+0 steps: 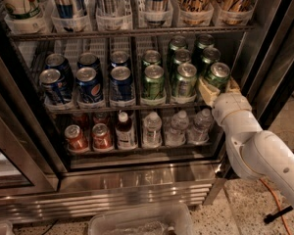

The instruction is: Pick green can from middle shelf of fridge

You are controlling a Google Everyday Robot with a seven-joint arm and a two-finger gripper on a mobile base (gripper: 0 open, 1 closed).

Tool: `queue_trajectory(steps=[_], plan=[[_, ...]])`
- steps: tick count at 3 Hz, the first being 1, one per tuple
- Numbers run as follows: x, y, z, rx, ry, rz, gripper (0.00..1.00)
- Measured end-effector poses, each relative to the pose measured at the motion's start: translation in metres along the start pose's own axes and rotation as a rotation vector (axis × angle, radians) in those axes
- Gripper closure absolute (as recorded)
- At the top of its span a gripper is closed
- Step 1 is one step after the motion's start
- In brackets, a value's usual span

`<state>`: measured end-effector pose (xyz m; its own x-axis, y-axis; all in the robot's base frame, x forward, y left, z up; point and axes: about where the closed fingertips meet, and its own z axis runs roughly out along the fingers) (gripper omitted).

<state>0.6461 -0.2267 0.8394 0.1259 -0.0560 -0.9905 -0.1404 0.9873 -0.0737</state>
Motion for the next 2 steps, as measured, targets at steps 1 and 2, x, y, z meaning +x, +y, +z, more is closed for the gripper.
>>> queue_trajectory(steps=[1,2], plan=[[-0.017,0.002,-0.009,-0.023,-0.011,-0.018,1.00],[-0.041,0.005,-0.019,-0.053,-0.040,-0.053,1.00]])
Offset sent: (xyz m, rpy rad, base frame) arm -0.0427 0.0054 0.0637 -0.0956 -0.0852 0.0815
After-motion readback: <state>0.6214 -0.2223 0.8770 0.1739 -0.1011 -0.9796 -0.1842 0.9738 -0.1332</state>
